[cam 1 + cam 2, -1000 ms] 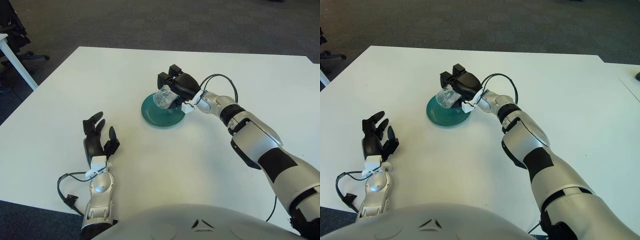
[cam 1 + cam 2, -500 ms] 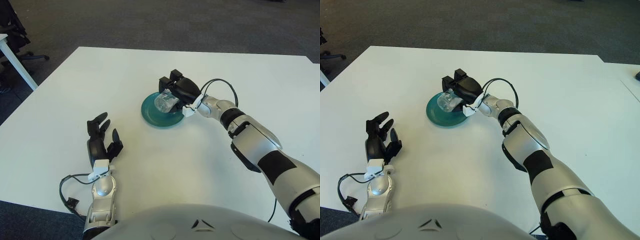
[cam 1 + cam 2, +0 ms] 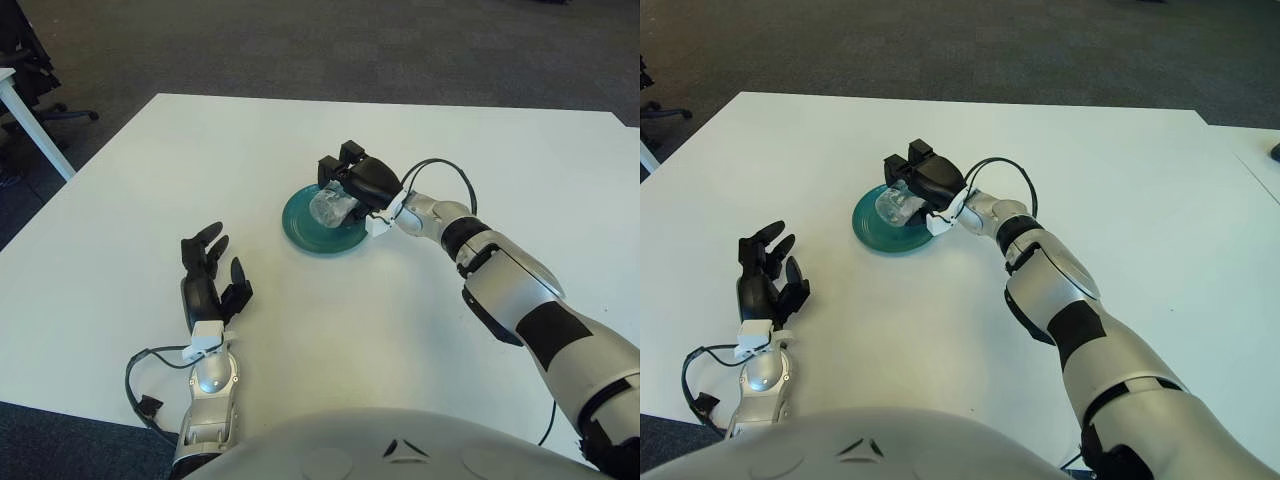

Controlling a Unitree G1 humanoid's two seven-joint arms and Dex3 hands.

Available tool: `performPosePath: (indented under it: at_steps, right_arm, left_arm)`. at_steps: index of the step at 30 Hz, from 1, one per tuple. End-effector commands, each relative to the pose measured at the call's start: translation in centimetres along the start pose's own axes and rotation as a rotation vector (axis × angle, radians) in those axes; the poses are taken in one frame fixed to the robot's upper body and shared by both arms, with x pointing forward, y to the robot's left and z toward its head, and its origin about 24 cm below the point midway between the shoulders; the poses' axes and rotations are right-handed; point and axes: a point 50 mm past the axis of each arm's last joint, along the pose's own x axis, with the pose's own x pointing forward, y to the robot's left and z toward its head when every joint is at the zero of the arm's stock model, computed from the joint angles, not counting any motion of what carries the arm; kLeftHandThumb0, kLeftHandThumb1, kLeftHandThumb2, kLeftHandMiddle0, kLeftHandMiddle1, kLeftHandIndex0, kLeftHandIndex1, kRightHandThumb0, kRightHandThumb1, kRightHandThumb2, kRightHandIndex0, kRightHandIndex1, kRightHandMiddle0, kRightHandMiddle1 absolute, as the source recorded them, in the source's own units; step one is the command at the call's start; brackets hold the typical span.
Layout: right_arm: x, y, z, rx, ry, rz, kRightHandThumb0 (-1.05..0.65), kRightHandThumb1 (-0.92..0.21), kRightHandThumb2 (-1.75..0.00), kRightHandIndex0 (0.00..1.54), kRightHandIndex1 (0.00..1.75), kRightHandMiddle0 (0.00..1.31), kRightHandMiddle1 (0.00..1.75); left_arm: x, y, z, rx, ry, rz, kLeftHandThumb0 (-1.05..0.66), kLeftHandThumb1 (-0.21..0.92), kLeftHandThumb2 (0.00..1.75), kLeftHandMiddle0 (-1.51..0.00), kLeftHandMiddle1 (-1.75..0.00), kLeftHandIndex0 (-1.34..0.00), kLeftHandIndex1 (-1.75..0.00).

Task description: Put the bottle into the plate.

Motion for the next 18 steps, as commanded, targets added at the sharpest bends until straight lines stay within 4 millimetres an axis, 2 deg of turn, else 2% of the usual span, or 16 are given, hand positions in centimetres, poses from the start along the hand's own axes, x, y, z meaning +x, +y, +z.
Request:
performPosePath:
  at_steps: [1, 2, 4, 5, 6, 7, 8, 9, 11, 12, 14, 18]
  right_arm:
    - [-0.47, 0.20, -0.43, 0.005, 0.024, 0.024, -0.44, -0.50, -1.07, 0.98, 1.75, 0.66, 1.75]
    - [-0.51, 0.26, -0.48, 0.010, 0.030, 0.033, -0.44, -0.49, -1.09, 0.95, 1.75, 0.60, 1.75]
    - [-0.57, 0.38, -0.62, 0.016, 0.045, 0.056, -0.42, -0.57, -0.99, 0.69, 1.75, 0.48, 1.75]
    - [-0.61, 0.43, -0.71, 0.017, 0.052, 0.067, -0.56, -0.69, -0.84, 0.55, 1.56, 0.40, 1.65]
    - [-0.63, 0.48, -0.78, 0.010, 0.057, 0.077, -0.60, -0.74, -0.78, 0.51, 1.48, 0.37, 1.61]
    - [-0.64, 0.52, -0.83, 0.004, 0.061, 0.083, -0.71, -0.81, -0.72, 0.39, 1.26, 0.28, 1.48]
    - [-0.64, 0.54, -0.84, 0.001, 0.062, 0.086, -0.78, -0.85, -0.68, 0.33, 1.11, 0.22, 1.40]
    - [-0.65, 0.59, -0.86, -0.009, 0.063, 0.091, -0.80, -0.86, -0.67, 0.30, 1.05, 0.20, 1.37]
    - [-0.62, 0.60, -0.91, -0.022, 0.065, 0.100, -0.93, -0.90, -0.67, 0.19, 0.60, 0.08, 1.07]
    - [-0.58, 0.55, -0.91, -0.022, 0.064, 0.102, -0.95, -0.90, -0.68, 0.18, 0.51, 0.06, 1.00]
    - [-0.54, 0.39, -0.92, -0.012, 0.061, 0.102, -1.01, -0.91, -0.69, 0.11, 0.25, 0.03, 0.72]
    - [-0.60, 0.23, -0.99, 0.010, 0.064, 0.101, -1.04, -0.92, -0.69, 0.04, 0.07, 0.00, 0.43]
  left_arm:
    - [0.14, -0.29, 0.19, -0.001, -0.022, -0.008, -0.79, 0.92, 0.75, -0.36, -0.58, -0.11, -1.11]
    - [0.15, -0.32, 0.20, -0.001, -0.024, -0.009, -0.79, 0.92, 0.75, -0.35, -0.58, -0.11, -1.11]
    - [0.17, -0.42, 0.22, 0.000, -0.027, -0.011, -0.79, 0.92, 0.75, -0.35, -0.58, -0.11, -1.11]
    - [0.19, -0.51, 0.22, 0.000, -0.028, -0.012, -0.79, 0.92, 0.75, -0.34, -0.58, -0.10, -1.11]
    - [0.21, -0.57, 0.23, 0.000, -0.028, -0.012, -0.79, 0.92, 0.75, -0.34, -0.58, -0.10, -1.11]
    - [0.22, -0.61, 0.23, 0.001, -0.028, -0.012, -0.79, 0.92, 0.75, -0.33, -0.59, -0.10, -1.11]
    - [0.22, -0.63, 0.23, 0.001, -0.028, -0.012, -0.79, 0.92, 0.75, -0.33, -0.59, -0.10, -1.10]
    - [0.25, -0.68, 0.23, 0.002, -0.029, -0.012, -0.79, 0.92, 0.75, -0.33, -0.59, -0.09, -1.10]
    - [0.32, -0.87, 0.24, 0.004, -0.031, -0.011, -0.80, 0.92, 0.76, -0.31, -0.59, -0.08, -1.10]
    - [0.35, -0.95, 0.26, 0.004, -0.032, -0.010, -0.80, 0.92, 0.76, -0.31, -0.59, -0.08, -1.10]
    - [0.39, -1.07, 0.26, 0.003, -0.033, -0.009, -0.81, 0.92, 0.76, -0.30, -0.58, -0.07, -1.09]
    - [0.46, -1.27, 0.25, 0.001, -0.033, -0.010, -0.81, 0.92, 0.77, -0.28, -0.58, -0.07, -1.09]
